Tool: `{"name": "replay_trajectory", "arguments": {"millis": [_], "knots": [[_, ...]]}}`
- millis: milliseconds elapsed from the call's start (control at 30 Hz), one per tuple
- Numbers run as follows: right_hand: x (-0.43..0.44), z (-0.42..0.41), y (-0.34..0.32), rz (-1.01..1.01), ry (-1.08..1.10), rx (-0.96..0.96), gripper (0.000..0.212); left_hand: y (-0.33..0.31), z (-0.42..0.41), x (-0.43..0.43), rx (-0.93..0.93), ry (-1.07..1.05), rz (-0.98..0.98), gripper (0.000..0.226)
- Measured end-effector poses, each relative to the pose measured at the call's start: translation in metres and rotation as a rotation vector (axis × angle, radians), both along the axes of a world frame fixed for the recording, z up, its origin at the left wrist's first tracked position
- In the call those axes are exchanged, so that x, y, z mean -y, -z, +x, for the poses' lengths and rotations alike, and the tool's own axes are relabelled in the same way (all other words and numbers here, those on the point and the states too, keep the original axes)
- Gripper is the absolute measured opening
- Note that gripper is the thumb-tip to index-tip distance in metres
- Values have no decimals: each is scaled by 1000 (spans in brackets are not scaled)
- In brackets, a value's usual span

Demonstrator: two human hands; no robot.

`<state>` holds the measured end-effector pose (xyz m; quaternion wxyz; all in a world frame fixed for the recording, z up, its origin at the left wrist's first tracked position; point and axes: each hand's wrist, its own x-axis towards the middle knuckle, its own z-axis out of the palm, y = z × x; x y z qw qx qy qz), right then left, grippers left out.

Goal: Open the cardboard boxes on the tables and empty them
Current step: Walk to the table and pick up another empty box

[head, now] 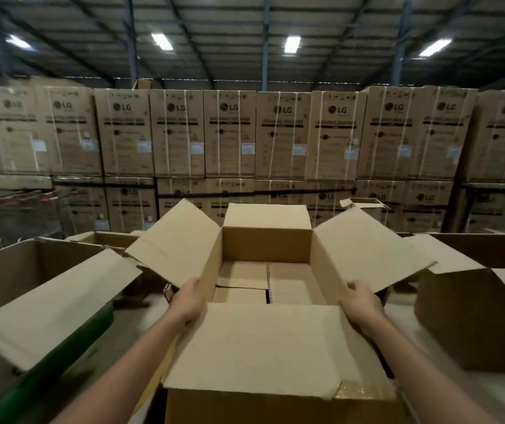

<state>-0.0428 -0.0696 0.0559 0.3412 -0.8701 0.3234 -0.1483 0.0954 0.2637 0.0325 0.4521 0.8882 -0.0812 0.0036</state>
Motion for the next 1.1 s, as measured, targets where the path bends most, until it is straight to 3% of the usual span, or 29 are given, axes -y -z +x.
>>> {"name": "replay_trajectory", "arguments": {"millis": [100, 233, 367, 467, 533, 633, 700, 800, 867, 1100], "knots": [[17, -9, 42, -97, -74, -254, 18, 25, -13, 11, -132, 103, 298, 34], [22, -19, 50, -158, -216, -363, 17, 50, -21, 13, -241, 153, 539, 25], [23, -23, 39, -253, -325, -482, 19, 31, -32, 16, -241, 294, 812, 34], [22, -25, 25, -448, -426, -584, 21, 7, -40, 24, -267, 416, 1014, 29], [15, -26, 10, -537, -528, -562, 24, -11, -48, 36, -273, 475, 1003, 29], [2, -24, -8, -335, -735, -468, 34, -35, -65, 61, -160, 564, 761, 33], [-14, -28, -10, -259, -860, -496, 48, -35, -74, 74, -217, 613, 606, 44], [-40, -36, 13, -222, -949, -668, 66, -1, -82, 89, -329, 663, 762, 54], [-49, -41, 28, -171, -919, -700, 69, 16, -87, 93, -309, 650, 882, 58], [-48, -53, 31, -222, -886, -652, 76, 21, -94, 93, -319, 635, 854, 63]]}}
